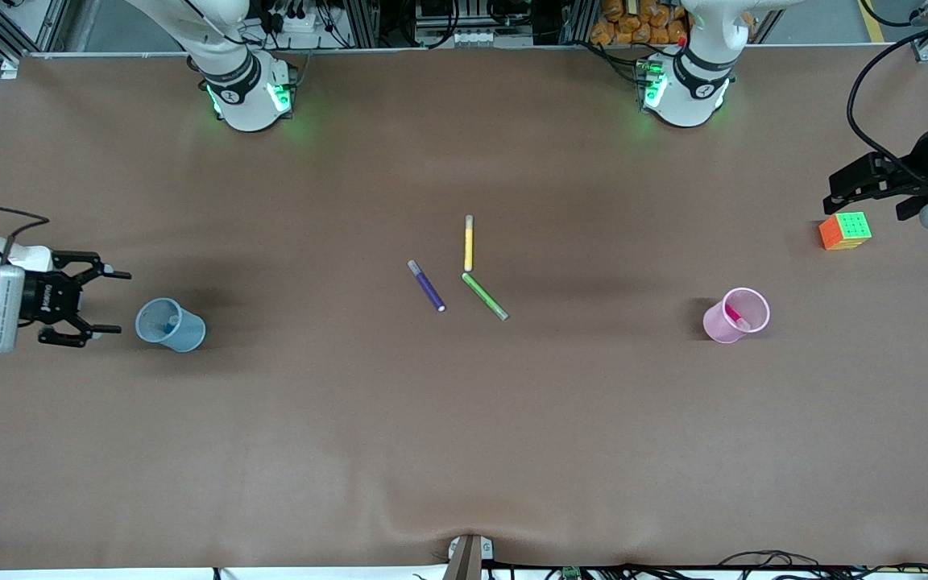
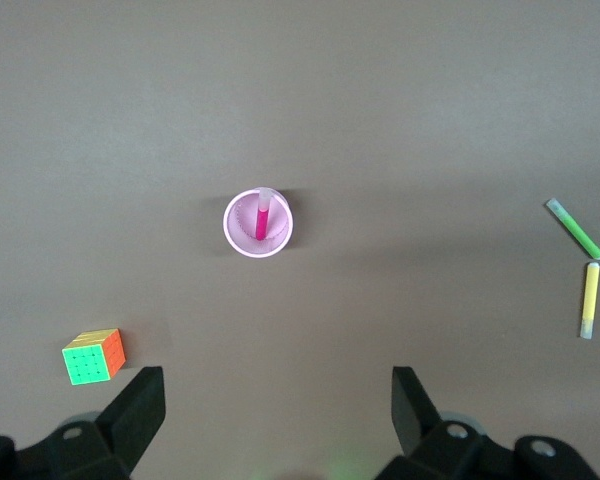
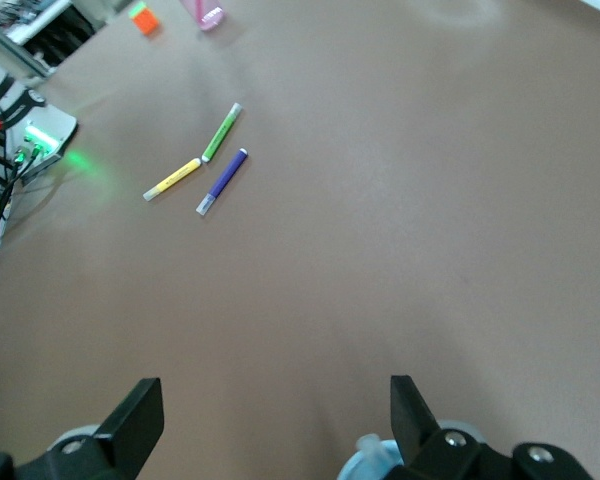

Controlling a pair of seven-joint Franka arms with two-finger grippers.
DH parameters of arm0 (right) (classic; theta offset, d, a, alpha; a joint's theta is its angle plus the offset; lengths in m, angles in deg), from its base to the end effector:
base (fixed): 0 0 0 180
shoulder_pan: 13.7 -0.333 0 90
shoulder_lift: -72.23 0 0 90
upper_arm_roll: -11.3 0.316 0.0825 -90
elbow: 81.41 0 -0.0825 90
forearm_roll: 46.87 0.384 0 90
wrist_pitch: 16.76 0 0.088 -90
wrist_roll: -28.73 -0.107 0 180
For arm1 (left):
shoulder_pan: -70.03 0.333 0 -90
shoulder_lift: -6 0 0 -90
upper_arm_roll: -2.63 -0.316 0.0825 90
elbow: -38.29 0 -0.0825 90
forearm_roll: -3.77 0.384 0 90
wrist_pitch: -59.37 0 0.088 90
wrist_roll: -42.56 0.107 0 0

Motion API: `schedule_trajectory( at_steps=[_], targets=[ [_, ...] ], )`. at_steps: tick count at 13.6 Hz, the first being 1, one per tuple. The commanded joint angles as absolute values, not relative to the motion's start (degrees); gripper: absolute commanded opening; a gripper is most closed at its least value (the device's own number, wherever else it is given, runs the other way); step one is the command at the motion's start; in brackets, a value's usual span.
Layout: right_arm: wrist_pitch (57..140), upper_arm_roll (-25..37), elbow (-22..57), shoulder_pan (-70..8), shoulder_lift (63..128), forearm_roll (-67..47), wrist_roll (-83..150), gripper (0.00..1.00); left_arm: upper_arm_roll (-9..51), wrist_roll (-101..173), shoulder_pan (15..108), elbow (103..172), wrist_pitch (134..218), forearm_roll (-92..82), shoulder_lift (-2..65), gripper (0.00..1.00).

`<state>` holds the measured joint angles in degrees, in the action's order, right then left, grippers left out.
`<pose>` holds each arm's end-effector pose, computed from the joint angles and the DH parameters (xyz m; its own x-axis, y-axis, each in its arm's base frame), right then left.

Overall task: Place pink and blue markers in matching cups
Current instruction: 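Open the right gripper over the blue cup and raise it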

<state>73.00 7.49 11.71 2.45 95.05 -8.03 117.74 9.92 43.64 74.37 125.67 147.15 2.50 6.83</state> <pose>0.6089 -0.1447 0.3837 0.5393 0.6493 0.5362 0.8337 -0.3217 -0.4489 0.5546 -0.0305 0.6347 0.9974 -0.0711 -0.0069 -0.0709 -0.9972 0.0241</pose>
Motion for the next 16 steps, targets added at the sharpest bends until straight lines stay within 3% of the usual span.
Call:
schedule_trajectory(
  at_steps=[1,11,16],
  targets=[
    [73.1,7.4,12.5,0.1,91.3,-13.6,108.3,1.0,10.8,41.8,74.3,125.4,146.1,3.9,6.0,1.0],
    [69.5,7.8,10.9,-5.6,77.9,-35.7,71.7,1.0,10.6,42.7,74.5,125.2,146.2,3.9,6.4,1.0],
    [68.9,7.3,11.3,-11.8,73.2,-38.9,53.9,1.0,10.6,42.7,74.5,124.9,146.1,3.9,6.5,1.0]
  ],
)
